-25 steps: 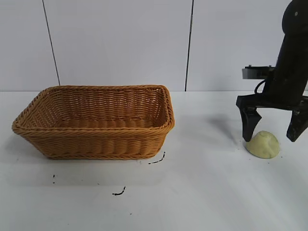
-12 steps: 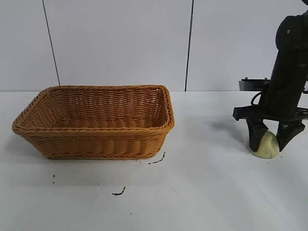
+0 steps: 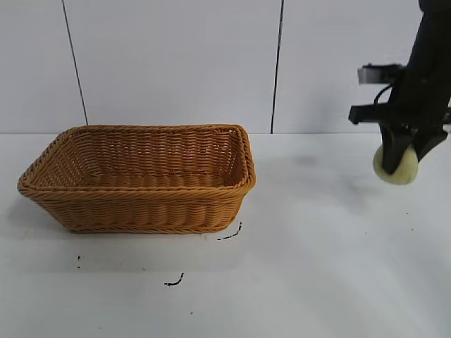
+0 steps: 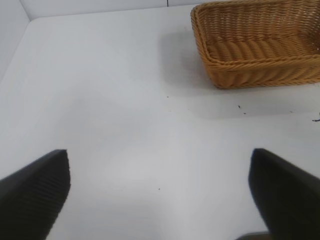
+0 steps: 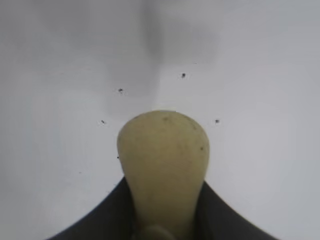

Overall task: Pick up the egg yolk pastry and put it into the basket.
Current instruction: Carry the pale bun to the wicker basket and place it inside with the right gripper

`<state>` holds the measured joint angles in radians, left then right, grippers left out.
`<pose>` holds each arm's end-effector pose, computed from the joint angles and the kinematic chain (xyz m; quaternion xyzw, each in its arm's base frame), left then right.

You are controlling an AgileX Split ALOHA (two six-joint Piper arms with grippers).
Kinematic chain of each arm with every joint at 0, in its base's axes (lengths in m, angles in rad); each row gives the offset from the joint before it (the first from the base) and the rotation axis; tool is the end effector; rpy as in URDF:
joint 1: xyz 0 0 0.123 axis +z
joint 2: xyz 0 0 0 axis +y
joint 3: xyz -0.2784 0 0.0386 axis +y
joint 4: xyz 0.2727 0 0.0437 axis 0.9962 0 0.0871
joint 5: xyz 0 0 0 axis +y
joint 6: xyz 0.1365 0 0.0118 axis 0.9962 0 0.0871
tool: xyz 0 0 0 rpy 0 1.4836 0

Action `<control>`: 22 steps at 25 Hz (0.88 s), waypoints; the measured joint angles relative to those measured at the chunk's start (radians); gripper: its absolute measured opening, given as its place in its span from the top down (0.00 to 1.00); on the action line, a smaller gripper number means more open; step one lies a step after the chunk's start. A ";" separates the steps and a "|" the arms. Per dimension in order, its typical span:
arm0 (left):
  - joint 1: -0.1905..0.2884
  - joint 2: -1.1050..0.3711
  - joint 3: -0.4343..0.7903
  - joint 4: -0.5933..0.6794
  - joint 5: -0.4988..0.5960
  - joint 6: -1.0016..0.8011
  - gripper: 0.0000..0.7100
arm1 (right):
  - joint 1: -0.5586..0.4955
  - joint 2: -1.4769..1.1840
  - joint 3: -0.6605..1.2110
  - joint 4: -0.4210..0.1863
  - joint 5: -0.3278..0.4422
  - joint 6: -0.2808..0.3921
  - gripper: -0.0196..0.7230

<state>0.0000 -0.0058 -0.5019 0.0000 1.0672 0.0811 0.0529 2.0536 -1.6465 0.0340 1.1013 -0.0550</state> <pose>0.0604 0.0000 0.2683 0.0346 0.8522 0.0212 0.5216 0.4506 0.0280 0.1484 -0.0472 0.9960 0.0156 0.0747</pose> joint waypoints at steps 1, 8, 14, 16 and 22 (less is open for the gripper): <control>0.000 0.000 0.000 0.000 0.000 0.000 0.02 | 0.000 -0.011 -0.037 0.000 0.025 0.000 0.74; 0.000 0.000 0.000 0.000 0.000 0.000 0.02 | 0.000 -0.019 -0.208 0.013 0.083 0.000 0.74; 0.000 0.000 0.000 0.000 0.000 0.000 0.02 | 0.021 -0.019 -0.286 0.022 0.078 0.005 0.74; 0.000 0.000 0.000 0.000 0.000 0.000 0.02 | 0.054 -0.017 -0.305 0.022 0.065 0.005 0.74; 0.000 0.000 0.000 0.000 0.000 0.000 0.02 | 0.217 -0.015 -0.318 0.024 0.021 0.005 0.74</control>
<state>0.0000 -0.0058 -0.5019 0.0000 1.0672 0.0811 0.2703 2.0390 -1.9645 0.0575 1.1228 -0.0496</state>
